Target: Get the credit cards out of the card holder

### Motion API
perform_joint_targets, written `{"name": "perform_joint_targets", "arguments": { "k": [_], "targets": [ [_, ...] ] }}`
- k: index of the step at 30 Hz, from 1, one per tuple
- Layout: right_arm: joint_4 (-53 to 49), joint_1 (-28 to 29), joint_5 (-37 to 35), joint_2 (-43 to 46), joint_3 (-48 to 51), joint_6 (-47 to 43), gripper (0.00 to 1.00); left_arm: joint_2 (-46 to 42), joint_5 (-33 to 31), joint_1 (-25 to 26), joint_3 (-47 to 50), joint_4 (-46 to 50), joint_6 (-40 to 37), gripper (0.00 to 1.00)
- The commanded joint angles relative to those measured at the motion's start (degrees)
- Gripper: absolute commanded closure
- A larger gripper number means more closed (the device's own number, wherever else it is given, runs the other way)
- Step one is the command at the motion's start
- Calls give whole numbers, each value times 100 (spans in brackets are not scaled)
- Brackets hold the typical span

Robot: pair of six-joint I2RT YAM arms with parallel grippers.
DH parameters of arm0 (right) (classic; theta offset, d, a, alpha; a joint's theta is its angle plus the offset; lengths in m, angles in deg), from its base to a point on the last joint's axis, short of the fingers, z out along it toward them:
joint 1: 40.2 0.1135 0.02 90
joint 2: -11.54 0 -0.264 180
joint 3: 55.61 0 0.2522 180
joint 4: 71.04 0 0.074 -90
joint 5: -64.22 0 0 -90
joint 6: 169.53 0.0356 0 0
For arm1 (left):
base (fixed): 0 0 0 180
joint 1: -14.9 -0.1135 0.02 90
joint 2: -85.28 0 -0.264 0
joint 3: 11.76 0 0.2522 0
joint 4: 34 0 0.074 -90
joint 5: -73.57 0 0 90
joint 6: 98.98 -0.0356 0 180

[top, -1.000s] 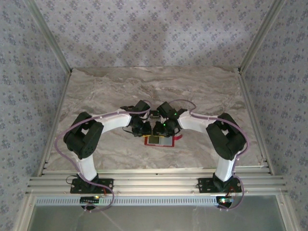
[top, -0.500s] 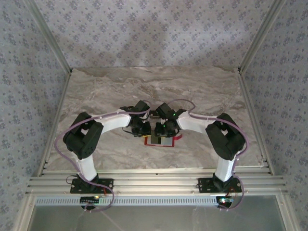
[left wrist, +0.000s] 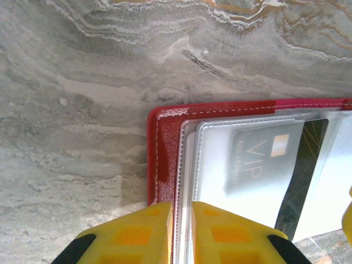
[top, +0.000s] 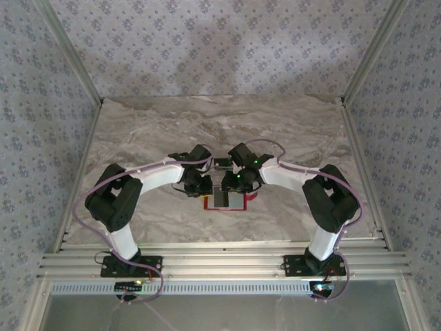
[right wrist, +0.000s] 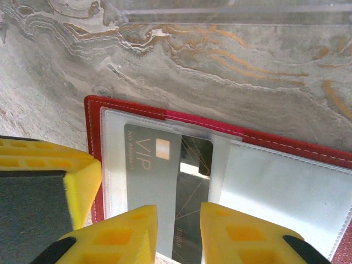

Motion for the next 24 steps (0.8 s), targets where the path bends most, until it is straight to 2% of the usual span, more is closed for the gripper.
{"name": "perform_joint_targets", "arguments": {
  "k": [1, 14, 24],
  "targets": [
    [147, -93, 392, 38, 161, -129, 72, -206, -29, -28, -191, 242, -47, 83],
    [258, -152, 492, -155, 219, -258, 77, 103, 118, 143, -280, 135, -37, 83],
    [95, -136, 318, -305, 182, -270, 76, 456, -288, 192, -380, 590, -243, 83]
  ]
}}
